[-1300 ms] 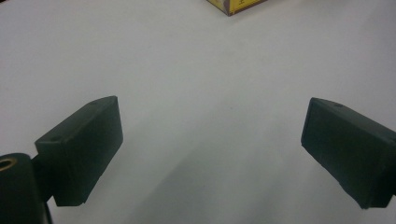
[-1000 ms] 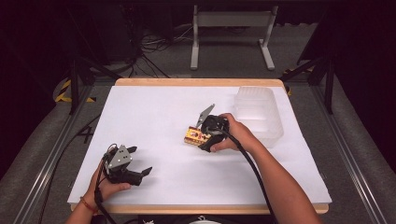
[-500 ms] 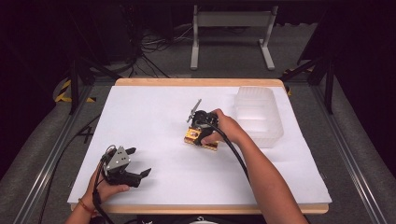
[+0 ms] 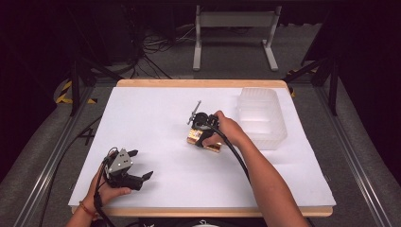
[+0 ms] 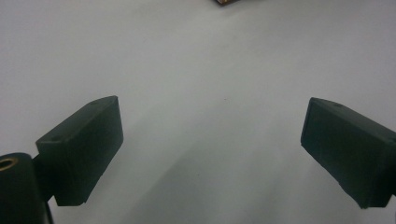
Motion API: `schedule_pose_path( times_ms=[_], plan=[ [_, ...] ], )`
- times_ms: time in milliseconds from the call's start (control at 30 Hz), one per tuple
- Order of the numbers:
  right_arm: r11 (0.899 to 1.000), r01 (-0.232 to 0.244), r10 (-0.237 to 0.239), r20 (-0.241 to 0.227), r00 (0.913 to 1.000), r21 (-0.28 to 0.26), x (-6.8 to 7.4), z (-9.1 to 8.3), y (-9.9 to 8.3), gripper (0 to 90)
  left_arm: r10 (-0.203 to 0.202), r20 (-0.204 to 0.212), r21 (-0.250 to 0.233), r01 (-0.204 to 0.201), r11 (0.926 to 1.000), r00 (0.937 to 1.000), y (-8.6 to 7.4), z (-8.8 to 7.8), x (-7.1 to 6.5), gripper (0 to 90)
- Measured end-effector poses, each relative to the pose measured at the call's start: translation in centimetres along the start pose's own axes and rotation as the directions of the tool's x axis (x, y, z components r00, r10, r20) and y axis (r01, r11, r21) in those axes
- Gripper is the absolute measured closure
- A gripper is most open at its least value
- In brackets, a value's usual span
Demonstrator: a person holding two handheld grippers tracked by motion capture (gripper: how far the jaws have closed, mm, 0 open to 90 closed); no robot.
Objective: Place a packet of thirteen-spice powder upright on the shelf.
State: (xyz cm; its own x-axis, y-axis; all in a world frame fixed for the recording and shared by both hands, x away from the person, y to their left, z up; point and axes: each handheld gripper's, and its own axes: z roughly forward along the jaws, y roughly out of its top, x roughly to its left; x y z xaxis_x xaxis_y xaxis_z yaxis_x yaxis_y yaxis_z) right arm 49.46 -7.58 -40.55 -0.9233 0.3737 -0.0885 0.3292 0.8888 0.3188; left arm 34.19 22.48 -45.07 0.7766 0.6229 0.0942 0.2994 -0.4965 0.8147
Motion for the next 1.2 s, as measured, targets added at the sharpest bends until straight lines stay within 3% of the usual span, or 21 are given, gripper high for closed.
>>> schedule_pose_path(
  times_ms=[100, 333, 367, 433, 500, 600, 633, 667, 700, 733, 800, 900, 933, 1000, 1033, 1067, 1100, 1133, 1167, 1200],
  plan=[
    [0.998, -0.038, 0.038, 0.004, 0.9993, -0.048, 0.1, -0.8, -0.2, 32.8, 0.003, -0.003, -0.001, -0.004, 1.0000, 1.0000, 0.0, 0.0, 0.0, 6.4],
    [0.992, -0.029, 0.035, 0.048, 0.9982, -0.123, 1.0, -2.4, -0.6, 32.8, 0.003, -0.002, 0.001, -0.003, 1.0000, 1.0000, 0.1, 0.1, -0.1, 6.4],
    [0.983, -0.037, 0.047, 0.051, 0.9976, -0.178, 1.2, -3.4, -0.9, 32.8, 0.003, -0.004, 0.002, -0.003, 1.0000, 1.0000, 0.1, 0.1, -0.1, 6.5],
    [0.972, -0.058, 0.076, 0.071, 0.9946, -0.227, 1.3, -4.3, -1.2, 32.8, 0.006, -0.007, 0.003, -0.006, 1.0000, 1.0000, 0.1, 0.1, -0.1, 6.6],
    [0.969, -0.056, 0.079, 0.086, 0.9931, -0.239, 1.3, -4.6, -1.4, 32.9, 0.006, -0.006, 0.002, -0.006, 1.0000, 1.0000, 0.1, 0.1, -0.1, 6.6],
    [0.950, -0.069, 0.114, 0.132, 0.9847, -0.306, 1.4, -6.4, -2.1, 32.9, 0.007, -0.007, 0.002, -0.007, 1.0000, 1.0000, 0.1, 0.1, -0.1, 6.6],
    [0.933, -0.085, 0.150, 0.163, 0.9751, -0.349, 1.5, -7.5, -2.7, 32.9, 0.009, -0.007, 0.003, -0.009, 1.0000, 0.9999, 0.2, 0.1, -0.1, 6.6],
    [0.933, -0.085, 0.150, 0.163, 0.9751, -0.349, 1.5, -7.5, -2.7, 32.9, 0.009, -0.007, 0.003, -0.009, 1.0000, 0.9999, 0.2, 0.1, -0.1, 6.6],
    [0.906, -0.102, 0.194, 0.189, 0.9627, -0.411, 1.5, -8.9, -3.7, 32.9, 0.009, -0.008, 0.004, -0.009, 1.0000, 0.9999, 0.1, 0.0, -0.1, 6.7],
    [0.906, -0.102, 0.194, 0.189, 0.9627, -0.411, 1.5, -8.9, -3.7, 32.9, 0.008, -0.009, 0.001, -0.008, 1.0000, 0.9999, 0.1, 0.0, -0.1, 6.7],
    [0.879, -0.126, 0.243, 0.205, 0.9480, -0.460, 1.5, -10.0, -4.4, 32.9, 0.007, -0.010, 0.001, -0.007, 1.0000, 0.9999, 0.1, 0.0, -0.1, 6.7],
    [0.848, -0.153, 0.314, 0.248, 0.9166, -0.507, 1.2, -11.6, -6.0, 32.9, 0.006, -0.009, -0.001, -0.006, 1.0000, 0.9999, 0.2, 0.1, -0.1, 6.7],
    [0.831, -0.164, 0.353, 0.276, 0.8940, -0.532, 1.1, -12.3, -6.9, 32.9, 0.009, -0.008, 0.000, -0.009, 1.0000, 0.9999, 0.3, 0.1, -0.1, 6.8],
    [0.813, -0.170, 0.382, 0.289, 0.8780, -0.556, 1.0, -12.8, -7.8, 32.9, 0.011, -0.007, 0.000, -0.011, 0.9999, 0.9999, 0.3, 0.2, -0.1, 6.7],
    [0.813, -0.170, 0.382, 0.289, 0.8780, -0.556, 1.0, -12.8, -7.8, 32.9, 0.011, -0.007, 0.000, -0.011, 0.9999, 0.9999, 0.3, 0.2, -0.1, 6.8],
    [0.789, -0.185, 0.413, 0.283, 0.8656, -0.586, 1.0, -13.3, -8.9, 32.8, 0.010, -0.007, -0.001, -0.010, 0.9999, 0.9999, 0.3, 0.2, -0.1, 6.7],
    [0.789, -0.185, 0.413, 0.283, 0.8656, -0.586, 1.0, -13.3, -8.9, 32.8, 0.010, -0.006, 0.001, -0.010, 1.0000, 0.9999, 0.3, 0.2, -0.1, 6.7],
    [0.779, -0.185, 0.438, 0.309, 0.8441, -0.599, 0.9, -13.6, -9.8, 32.9, 0.010, -0.005, 0.001, -0.010, 0.9999, 0.9999, 0.3, 0.3, -0.1, 6.7],
    [0.777, -0.188, 0.443, 0.310, 0.8409, -0.601, 0.8, -13.6, -10.1, 32.8, 0.013, -0.004, 0.002, -0.013, 0.9999, 0.9999, 0.4, 0.3, -0.1, 6.8],
    [0.769, -0.198, 0.458, 0.307, 0.8342, -0.608, 0.8, -13.6, -10.5, 32.9, 0.013, -0.004, 0.001, -0.013, 0.9999, 0.9999, 0.4, 0.3, -0.1, 6.8]
  ],
)
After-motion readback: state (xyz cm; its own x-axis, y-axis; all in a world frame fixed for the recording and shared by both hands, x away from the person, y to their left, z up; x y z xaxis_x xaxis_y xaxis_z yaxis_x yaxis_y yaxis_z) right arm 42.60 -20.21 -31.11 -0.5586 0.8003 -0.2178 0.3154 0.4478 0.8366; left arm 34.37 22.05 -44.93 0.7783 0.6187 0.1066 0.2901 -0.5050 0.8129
